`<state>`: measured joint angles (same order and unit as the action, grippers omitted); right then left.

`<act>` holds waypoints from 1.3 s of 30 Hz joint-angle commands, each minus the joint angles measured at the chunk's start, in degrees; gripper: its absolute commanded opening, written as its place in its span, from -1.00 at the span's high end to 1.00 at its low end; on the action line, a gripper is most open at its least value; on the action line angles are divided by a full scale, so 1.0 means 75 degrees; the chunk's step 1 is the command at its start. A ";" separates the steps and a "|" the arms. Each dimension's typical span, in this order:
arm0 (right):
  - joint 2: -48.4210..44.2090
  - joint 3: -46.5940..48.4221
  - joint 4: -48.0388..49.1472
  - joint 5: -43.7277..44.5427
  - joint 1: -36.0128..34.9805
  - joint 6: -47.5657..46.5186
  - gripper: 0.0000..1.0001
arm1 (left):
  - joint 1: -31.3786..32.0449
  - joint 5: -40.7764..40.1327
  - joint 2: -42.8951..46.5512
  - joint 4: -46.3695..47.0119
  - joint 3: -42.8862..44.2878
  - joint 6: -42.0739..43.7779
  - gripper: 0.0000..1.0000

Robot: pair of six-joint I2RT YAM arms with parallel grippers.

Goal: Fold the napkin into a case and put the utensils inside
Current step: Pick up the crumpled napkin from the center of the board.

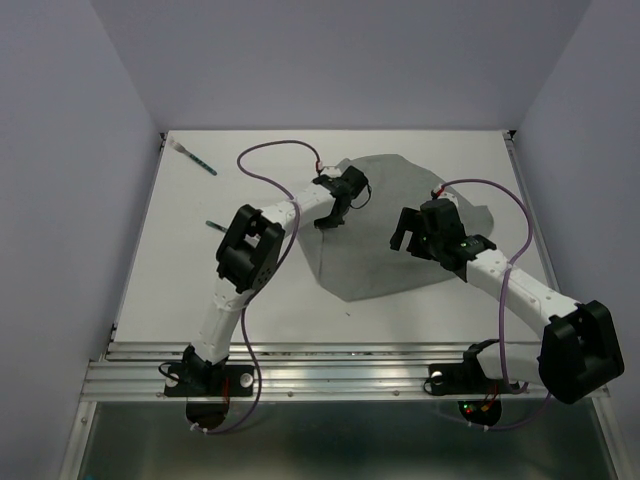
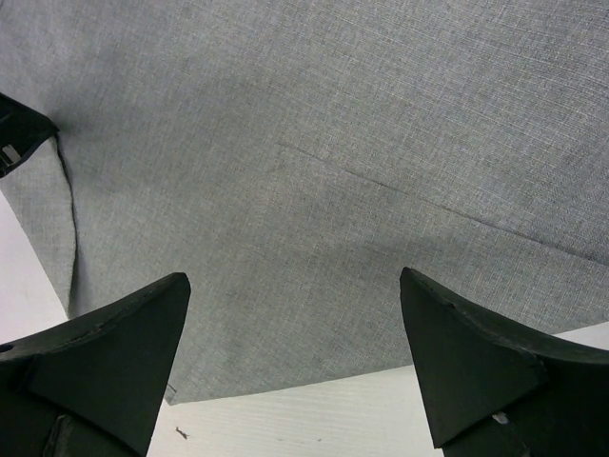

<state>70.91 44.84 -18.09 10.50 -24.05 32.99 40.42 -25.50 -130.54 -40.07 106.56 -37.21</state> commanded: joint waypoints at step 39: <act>0.0142 -0.0131 -0.0225 0.0428 -0.0004 0.0089 -0.96 | -0.1287 0.1349 0.6320 0.2601 -0.7141 -0.0546 -0.30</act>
<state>71.61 42.78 -20.18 13.34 -24.05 33.26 33.01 -16.56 -84.58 -24.75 54.78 -41.06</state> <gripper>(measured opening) 0.981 0.641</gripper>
